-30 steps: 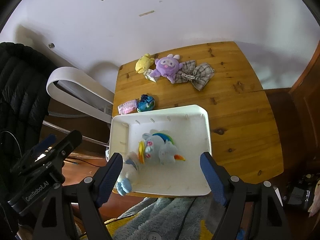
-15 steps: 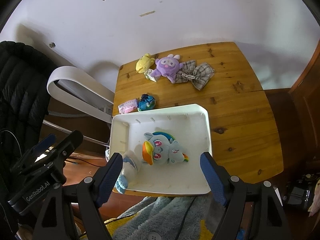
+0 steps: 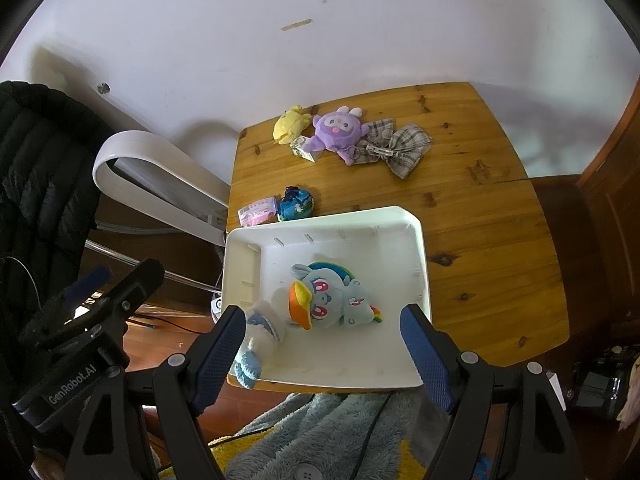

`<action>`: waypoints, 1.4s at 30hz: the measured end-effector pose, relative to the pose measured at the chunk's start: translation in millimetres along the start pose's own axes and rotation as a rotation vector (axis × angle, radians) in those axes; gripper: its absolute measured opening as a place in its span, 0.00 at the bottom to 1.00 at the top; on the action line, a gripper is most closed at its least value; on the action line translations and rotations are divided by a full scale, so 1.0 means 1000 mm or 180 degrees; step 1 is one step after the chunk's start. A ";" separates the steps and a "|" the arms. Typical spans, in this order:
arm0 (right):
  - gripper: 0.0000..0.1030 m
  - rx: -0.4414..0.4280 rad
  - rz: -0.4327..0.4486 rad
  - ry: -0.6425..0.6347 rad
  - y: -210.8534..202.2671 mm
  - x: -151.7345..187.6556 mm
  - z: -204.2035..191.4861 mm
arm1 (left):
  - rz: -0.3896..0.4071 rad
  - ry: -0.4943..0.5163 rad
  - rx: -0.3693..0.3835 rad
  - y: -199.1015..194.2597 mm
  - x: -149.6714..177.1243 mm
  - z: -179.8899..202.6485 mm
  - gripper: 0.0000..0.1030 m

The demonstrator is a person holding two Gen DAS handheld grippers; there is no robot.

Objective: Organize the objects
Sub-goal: 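Open both tools to drop the plushes into the white tray, then grasp the pink packet with the left tool while the right tool grasps the blue pouch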

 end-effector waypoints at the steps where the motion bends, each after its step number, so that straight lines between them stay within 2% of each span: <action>1: 0.78 0.0003 -0.0003 -0.0002 0.001 -0.001 -0.001 | -0.0001 0.0007 0.0002 0.001 -0.001 -0.001 0.92; 16: 0.78 0.0127 0.0026 -0.0065 0.016 -0.029 -0.026 | 0.0060 0.0115 -0.0046 0.015 -0.030 -0.027 0.92; 28: 0.78 0.0285 -0.0041 -0.0190 0.043 -0.058 -0.045 | 0.0038 0.0252 -0.0016 0.045 -0.060 -0.045 0.92; 34: 0.78 0.0281 -0.0107 -0.0256 0.069 -0.081 -0.055 | -0.0051 0.0275 -0.0022 0.074 -0.080 -0.063 0.92; 38: 0.78 0.0275 -0.0193 -0.0291 0.097 -0.098 -0.058 | -0.0204 0.0031 -0.0003 0.104 -0.100 -0.088 0.92; 42: 0.78 0.0222 -0.0433 -0.0432 0.141 -0.113 -0.062 | -0.0358 -0.0094 -0.0016 0.142 -0.114 -0.106 0.92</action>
Point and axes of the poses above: each gripper's, at about its wrist camera, not at the fingertips, and y roughly the way its jaws point, z to its right, x to its underside, the point moved 4 cm from there along y, roughly the way its jaws point, and after that the axes turned 3 degrees about -x, right-handed, at the moved point
